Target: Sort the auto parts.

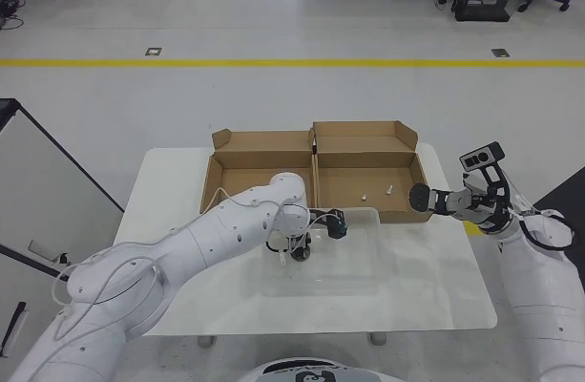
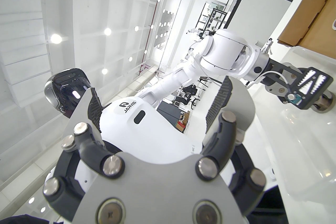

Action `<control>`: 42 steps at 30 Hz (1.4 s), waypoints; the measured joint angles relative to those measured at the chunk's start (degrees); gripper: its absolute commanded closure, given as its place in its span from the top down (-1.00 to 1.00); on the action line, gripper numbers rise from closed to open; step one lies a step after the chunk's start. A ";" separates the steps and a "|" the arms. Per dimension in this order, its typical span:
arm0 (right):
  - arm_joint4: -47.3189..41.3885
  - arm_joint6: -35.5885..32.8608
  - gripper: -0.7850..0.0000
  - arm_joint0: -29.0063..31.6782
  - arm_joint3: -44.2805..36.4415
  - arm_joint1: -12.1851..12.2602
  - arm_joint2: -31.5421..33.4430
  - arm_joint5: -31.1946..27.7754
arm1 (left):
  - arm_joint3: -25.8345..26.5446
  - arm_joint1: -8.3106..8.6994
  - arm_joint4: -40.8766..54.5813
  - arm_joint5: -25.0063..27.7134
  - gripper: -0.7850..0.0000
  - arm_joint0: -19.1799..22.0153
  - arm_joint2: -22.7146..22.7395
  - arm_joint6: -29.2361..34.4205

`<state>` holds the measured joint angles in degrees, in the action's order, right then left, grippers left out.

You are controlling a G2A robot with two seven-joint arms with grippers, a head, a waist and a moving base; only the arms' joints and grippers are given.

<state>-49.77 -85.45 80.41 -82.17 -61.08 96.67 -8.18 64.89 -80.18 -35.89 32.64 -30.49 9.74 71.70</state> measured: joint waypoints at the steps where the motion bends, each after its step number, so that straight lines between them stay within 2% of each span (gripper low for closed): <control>1: 0.00 0.00 1.00 0.00 0.00 0.00 0.00 0.00 | -0.12 -0.07 -0.17 0.02 -1.00 0.01 0.00 -0.02; 9: 0.00 0.00 1.00 0.00 0.00 0.00 0.00 0.00 | -0.20 -0.25 0.19 -0.17 -1.00 1.49 -0.01 0.17; 16: 0.00 0.00 1.00 0.00 0.00 0.00 0.00 0.00 | 5.33 0.77 5.54 -4.96 -1.00 5.65 0.00 5.01; 23: 0.00 0.00 1.00 0.00 0.00 0.00 0.00 0.00 | 14.76 3.65 15.09 -11.41 -1.00 12.26 0.00 11.45; 30: 0.00 0.00 1.00 0.00 0.00 0.00 0.00 0.00 | 21.46 6.94 21.35 -13.03 -1.00 17.87 0.00 13.01; 35: 0.00 0.00 1.00 0.00 0.00 0.00 0.00 0.00 | 22.89 9.27 22.52 -12.01 -1.00 20.97 0.00 12.00; 42: 0.00 0.00 1.00 0.00 0.00 0.00 0.00 0.00 | 20.48 12.17 23.44 -8.13 -1.00 23.06 0.56 8.10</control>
<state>-49.77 -85.45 80.41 -82.17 -61.08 96.67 -8.18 85.37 -68.01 -12.45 24.51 -7.43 10.30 79.80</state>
